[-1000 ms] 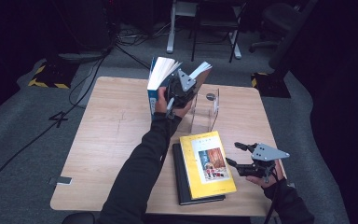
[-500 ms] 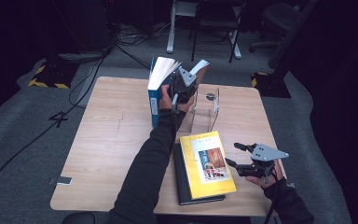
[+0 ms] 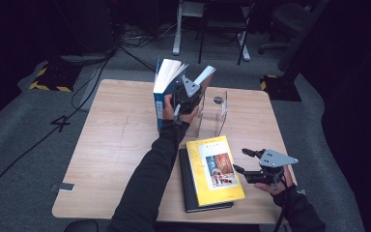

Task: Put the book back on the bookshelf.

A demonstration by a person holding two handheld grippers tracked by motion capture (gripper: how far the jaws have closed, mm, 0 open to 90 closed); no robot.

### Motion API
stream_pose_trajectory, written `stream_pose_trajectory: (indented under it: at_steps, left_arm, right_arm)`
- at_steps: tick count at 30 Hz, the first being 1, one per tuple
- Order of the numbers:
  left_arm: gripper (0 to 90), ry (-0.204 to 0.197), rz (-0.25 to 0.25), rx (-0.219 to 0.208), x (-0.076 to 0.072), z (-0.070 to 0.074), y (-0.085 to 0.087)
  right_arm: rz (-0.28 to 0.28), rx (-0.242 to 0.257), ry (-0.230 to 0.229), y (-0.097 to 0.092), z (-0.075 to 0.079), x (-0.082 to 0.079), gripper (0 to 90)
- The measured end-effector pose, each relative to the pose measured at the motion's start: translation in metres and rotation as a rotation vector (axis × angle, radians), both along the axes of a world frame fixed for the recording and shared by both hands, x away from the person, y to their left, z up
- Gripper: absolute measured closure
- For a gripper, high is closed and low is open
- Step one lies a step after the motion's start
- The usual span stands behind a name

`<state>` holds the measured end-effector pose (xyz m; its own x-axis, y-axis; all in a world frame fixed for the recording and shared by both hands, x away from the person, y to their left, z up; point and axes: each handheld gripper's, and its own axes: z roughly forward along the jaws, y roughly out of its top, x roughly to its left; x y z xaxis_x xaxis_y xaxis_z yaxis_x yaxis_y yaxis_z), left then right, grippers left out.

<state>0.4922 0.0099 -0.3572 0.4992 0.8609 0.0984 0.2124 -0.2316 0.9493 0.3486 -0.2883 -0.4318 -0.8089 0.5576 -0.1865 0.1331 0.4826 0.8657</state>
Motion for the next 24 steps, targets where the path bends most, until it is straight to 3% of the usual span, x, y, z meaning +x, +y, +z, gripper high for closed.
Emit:
stream_pose_trajectory:
  at_steps: [6,12,16,21,24]
  left_arm:
    - [72.8,0.010,-0.031,0.017,-0.009,-0.003,0.012]
    - [71.7,0.026,-0.034,-0.002,-0.012,-0.002,0.023]
    - [67.0,0.012,-0.036,-0.002,-0.012,0.003,0.024]
    - [64.4,0.023,-0.051,0.033,-0.009,0.012,0.022]
    - [63.8,0.032,-0.059,0.031,-0.007,0.015,0.021]
  right_arm:
    - [0.014,-0.020,0.007,0.004,-0.001,-0.001,33.1]
    - [0.017,-0.032,0.018,0.005,-0.003,-0.001,33.1]
    - [0.024,-0.035,0.018,0.005,-0.003,-0.001,33.1]
    - [0.027,-0.045,0.022,0.006,-0.003,-0.001,33.2]
    - [0.029,-0.045,0.024,0.006,-0.003,-0.001,33.2]
